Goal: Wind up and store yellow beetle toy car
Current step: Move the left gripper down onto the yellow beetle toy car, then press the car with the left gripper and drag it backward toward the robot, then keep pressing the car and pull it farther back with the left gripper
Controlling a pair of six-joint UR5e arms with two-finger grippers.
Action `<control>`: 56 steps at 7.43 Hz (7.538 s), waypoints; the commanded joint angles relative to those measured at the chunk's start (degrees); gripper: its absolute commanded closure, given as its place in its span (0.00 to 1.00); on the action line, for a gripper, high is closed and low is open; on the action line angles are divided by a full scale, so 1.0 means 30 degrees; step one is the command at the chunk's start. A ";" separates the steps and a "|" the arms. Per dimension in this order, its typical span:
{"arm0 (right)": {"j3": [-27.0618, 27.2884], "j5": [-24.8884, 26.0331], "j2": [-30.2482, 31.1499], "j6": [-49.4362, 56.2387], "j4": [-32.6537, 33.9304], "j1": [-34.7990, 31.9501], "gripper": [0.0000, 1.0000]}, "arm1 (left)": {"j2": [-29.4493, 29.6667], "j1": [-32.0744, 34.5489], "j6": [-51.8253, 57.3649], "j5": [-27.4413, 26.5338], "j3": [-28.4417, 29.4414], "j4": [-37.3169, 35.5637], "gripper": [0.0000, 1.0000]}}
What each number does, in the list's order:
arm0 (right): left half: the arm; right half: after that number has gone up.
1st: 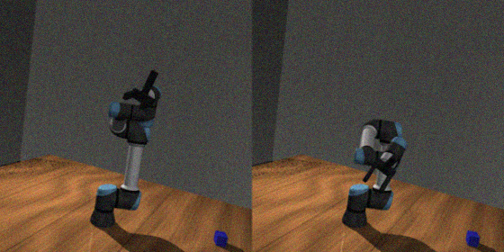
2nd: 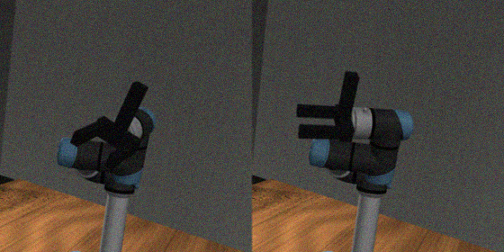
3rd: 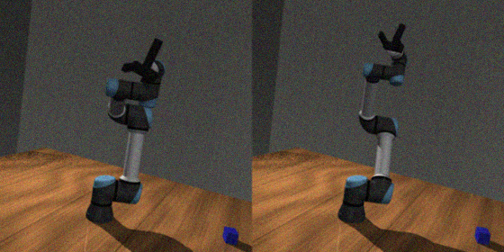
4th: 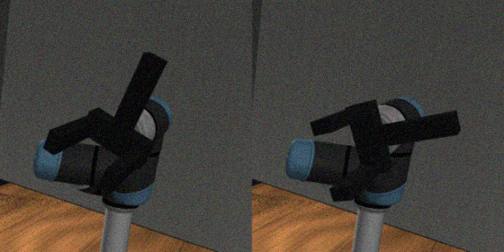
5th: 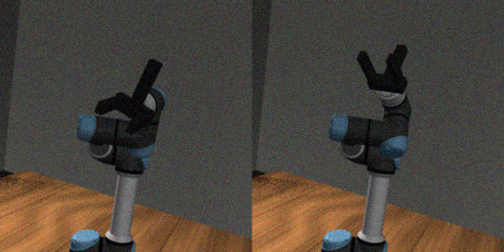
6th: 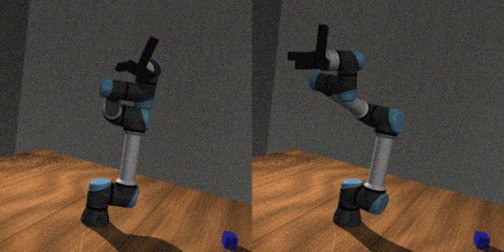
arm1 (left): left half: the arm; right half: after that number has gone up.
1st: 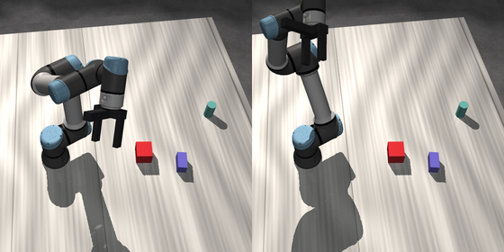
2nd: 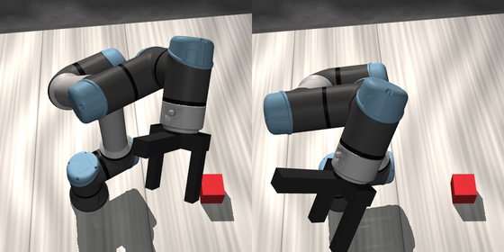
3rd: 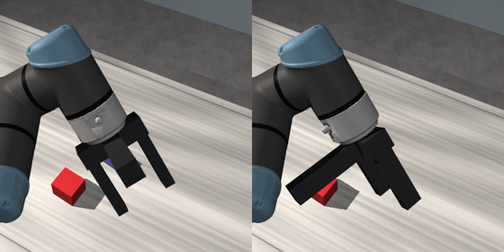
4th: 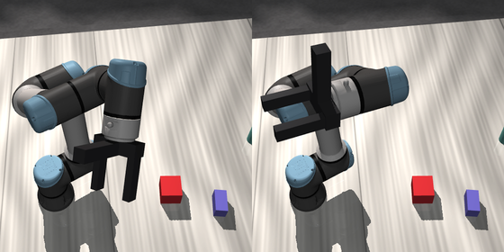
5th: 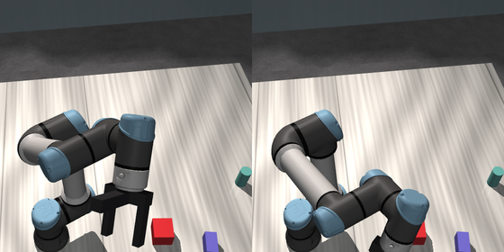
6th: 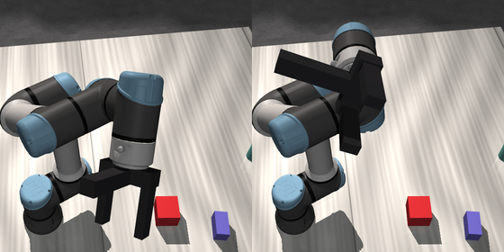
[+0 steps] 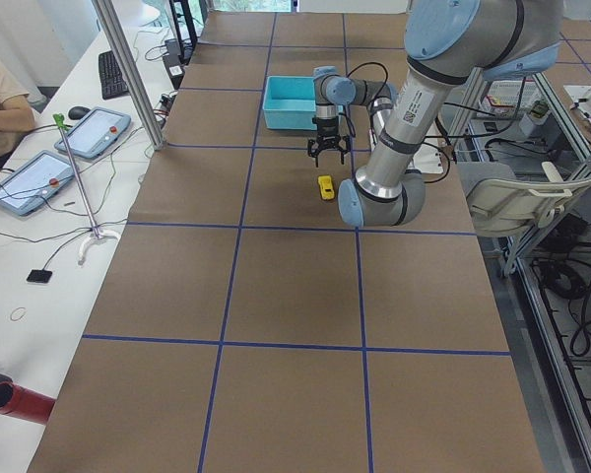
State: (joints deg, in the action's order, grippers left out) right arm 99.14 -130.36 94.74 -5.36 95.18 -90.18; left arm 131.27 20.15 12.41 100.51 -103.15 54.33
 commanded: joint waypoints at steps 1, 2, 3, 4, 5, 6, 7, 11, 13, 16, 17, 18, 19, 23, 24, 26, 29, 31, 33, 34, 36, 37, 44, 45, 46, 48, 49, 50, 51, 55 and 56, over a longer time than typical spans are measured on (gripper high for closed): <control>0.0000 -0.0024 0.0001 0.0000 0.0000 0.0001 0.00 | 0.0042 -0.0330 -0.0414 -0.1014 0.1126 0.1251 0.00; -0.0029 -0.0024 0.0001 0.0000 0.0000 0.0001 0.00 | 0.0042 -0.0389 -0.0764 -0.1014 0.1450 0.1779 0.00; 0.0000 -0.0024 0.0030 0.0000 0.0000 0.0001 0.00 | 0.0013 -0.0389 -0.0768 -0.1014 0.1627 0.1929 0.00; -0.0029 -0.0053 0.0030 0.0000 0.0000 0.0001 0.00 | 0.0013 -0.0389 -0.0797 -0.0956 0.1716 0.1959 0.00; -0.0029 -0.0054 0.0030 0.0000 0.0000 0.0001 0.00 | -0.0103 -0.0418 -0.0797 -0.0869 0.1746 0.2076 0.00; -0.0029 -0.0025 0.0030 0.0000 -0.0029 0.0001 0.00 | -0.0366 -0.0505 -0.0797 -0.0868 0.1862 0.2541 0.01; -0.0029 -0.0082 0.0088 0.0000 -0.0058 0.0001 0.00 | -0.0542 -0.0506 -0.0768 -0.0839 0.1951 0.2923 0.01; -0.0029 -0.0083 0.0089 0.0000 -0.0058 0.0001 0.00 | -0.0603 -0.0448 -0.0738 -0.0868 0.2127 0.3630 0.03; 0.0000 -0.0083 0.0118 0.0000 -0.0058 0.0001 0.00 | -0.0777 -0.0389 -0.0797 -0.0810 0.2069 0.3630 0.10; 0.0000 -0.0083 0.0118 0.0000 -0.0058 0.0001 0.00 | -0.0983 -0.0331 -0.0915 -0.0136 0.2039 0.3630 0.13; 0.0000 -0.0083 0.0118 0.0000 -0.0058 0.0001 0.00 | -0.0984 -0.0360 -0.0886 -0.0135 0.2068 0.3630 0.22; 0.0000 -0.0083 0.0118 0.0000 -0.0058 0.0001 0.00 | -0.0984 -0.0360 -0.0885 -0.0164 0.2098 0.4036 0.29; 0.0000 -0.0112 0.0118 0.0000 -0.0058 0.0001 0.00 | -0.0984 -0.0331 -0.0914 -0.0136 0.2098 0.4272 0.47; 0.0000 -0.0112 0.0118 0.0000 -0.0058 0.0001 0.00 | -0.1042 0.1010 -0.0857 -0.0077 0.1136 0.4216 1.00; 0.0000 -0.0112 0.0118 0.0000 -0.0058 0.0001 0.00 | -0.1332 0.1916 -0.0682 -0.0048 0.0841 0.4215 1.00; 0.0000 -0.0112 0.0118 0.0000 -0.0058 0.0001 0.00 | -0.1569 0.3820 0.2378 0.0126 0.0458 0.4535 1.00; 0.0000 -0.0083 0.0089 0.0000 -0.0058 0.0001 0.00 | -0.2212 0.5351 0.3680 0.2755 0.0545 0.6702 1.00; 0.0000 -0.0054 0.0118 0.0000 -0.0058 0.0001 0.00 | -0.3843 0.5617 0.3686 0.4629 0.0516 0.9529 1.00; 0.0000 -0.0054 0.0089 0.0000 -0.0058 0.0001 0.00 | -0.5258 0.5617 0.3947 0.4816 0.0575 1.2207 1.00; 0.0000 -0.0054 0.0089 0.0000 -0.0058 0.0001 0.00 | -0.5319 0.5849 0.5283 0.4758 0.0545 1.2155 1.00; 0.0000 -0.0054 0.0089 0.0000 -0.0058 0.0001 0.00 | -0.6281 0.6086 0.5853 0.4816 0.0516 1.2590 1.00; 0.0000 -0.0054 0.0118 0.0000 -0.0058 0.0001 0.00 | -0.6489 0.6115 0.5824 0.4816 0.0574 1.3203 1.00; 0.0029 -0.0054 0.0147 0.0000 -0.0058 -0.0029 0.00 | -0.7429 0.6144 0.6468 0.4816 0.0954 1.4294 1.00; 0.0029 -0.0054 0.0147 0.0000 -0.0058 -0.0029 0.00 | -0.7429 0.6144 0.6497 0.4816 0.0984 1.4294 1.00; 0.0029 -0.0054 0.0147 0.0000 -0.0058 -0.0029 0.00 | -0.7429 0.6144 0.6498 0.4816 0.1014 1.4323 1.00; 0.0029 -0.0054 0.0177 0.0000 -0.0058 -0.0029 0.00 | -0.7487 0.6173 0.6498 0.4845 0.1043 1.4557 1.00; 0.0029 -0.0054 0.0177 0.0000 -0.0058 -0.0029 0.00 | -0.7516 0.6173 0.6498 0.4816 0.1043 1.4702 1.00; 0.0029 -0.0025 0.0177 0.0000 -0.0058 -0.0029 0.00 | -0.7691 0.6173 0.6498 0.4845 0.1043 1.4820 1.00; 0.0029 -0.0024 0.0177 0.0000 -0.0058 -0.0029 0.00 | -0.7693 0.6173 0.6498 0.4816 0.1043 1.4821 1.00; 0.0029 -0.0024 0.0177 0.0000 -0.0058 -0.0029 0.00 | -0.8043 0.6173 0.6498 0.4845 0.1102 1.5289 1.00; 0.0029 -0.0024 0.0177 0.0000 -0.0058 -0.0029 0.00 | -0.8189 0.6173 0.6498 0.4845 0.1131 1.5725 1.00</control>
State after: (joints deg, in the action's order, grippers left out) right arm 99.23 -130.43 95.27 -5.36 95.01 -90.26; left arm 107.19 38.67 31.91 115.02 -99.82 100.36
